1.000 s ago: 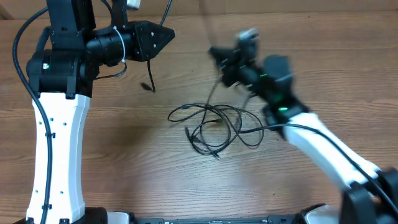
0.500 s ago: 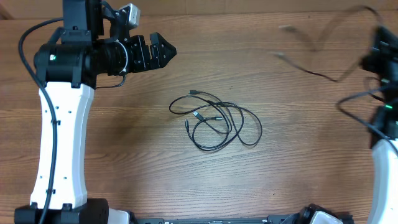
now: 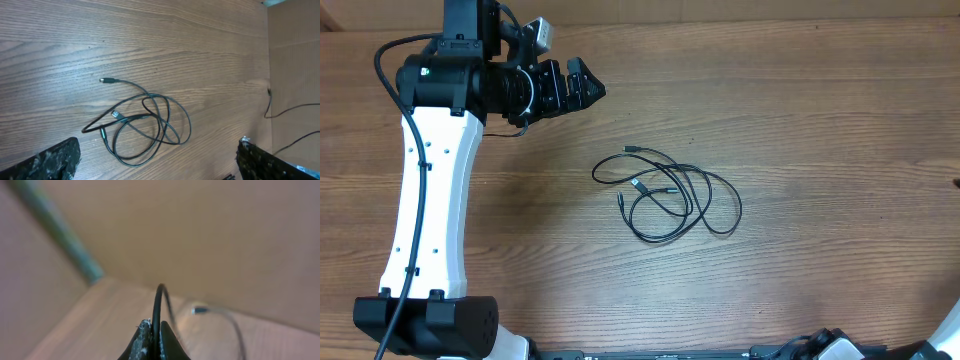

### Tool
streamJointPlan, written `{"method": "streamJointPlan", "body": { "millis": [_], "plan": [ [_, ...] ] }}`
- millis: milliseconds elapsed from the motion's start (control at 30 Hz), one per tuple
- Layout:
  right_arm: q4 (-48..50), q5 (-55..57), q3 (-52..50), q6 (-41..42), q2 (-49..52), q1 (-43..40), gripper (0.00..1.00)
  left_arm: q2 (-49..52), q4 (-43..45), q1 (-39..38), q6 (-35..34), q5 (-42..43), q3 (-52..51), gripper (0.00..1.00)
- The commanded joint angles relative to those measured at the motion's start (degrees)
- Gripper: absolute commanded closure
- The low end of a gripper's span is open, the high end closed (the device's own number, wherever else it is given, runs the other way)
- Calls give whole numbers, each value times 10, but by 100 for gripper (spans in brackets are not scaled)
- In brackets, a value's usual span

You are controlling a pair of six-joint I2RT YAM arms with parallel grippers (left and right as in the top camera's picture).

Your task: Untangle cables

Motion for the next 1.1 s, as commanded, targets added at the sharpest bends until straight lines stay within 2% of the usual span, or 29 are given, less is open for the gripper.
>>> {"method": "streamJointPlan", "body": {
  "millis": [0,200,333,467,500,533,567,600,633,700,800,967,1067],
  "plan": [
    [26,102,11,-76,28,-1,96,5,-1,-7,8,-3,-2,1],
    [97,115,11,-194,117,-2,96,5,-7,-8,7,-3,-2,0],
    [171,177,11,-203,167,-9,96,5,-15,-8,5,-3,-2,0],
    [196,155,12,-198,196,-30,96,5,-19,-8,5,-3,-2,0],
    [180,137,12,-180,205,-37,91,5,-21,-8,5,-3,-2,0],
    [159,117,12,-155,215,-44,74,5,-22,-10,5,-3,-2,1],
    [132,94,12,-127,226,-49,47,5,-22,-12,6,-3,-2,1],
    [100,64,12,-99,235,-52,16,5,-22,-15,6,-3,-2,0],
    [64,24,12,-72,244,-54,0,5,-20,-18,6,-3,-2,1],
    [14,-48,12,-43,251,-51,0,5,-16,-24,6,-3,-2,1],
    [-22,-112,12,44,238,-33,0,5,-14,-33,6,-3,-2,0],
    [-88,-103,12,109,156,20,0,5,-23,-42,8,-3,-3,0],
    [-189,-124,12,142,89,62,0,6,-22,-50,8,-26,-7,0]
  ]
}}
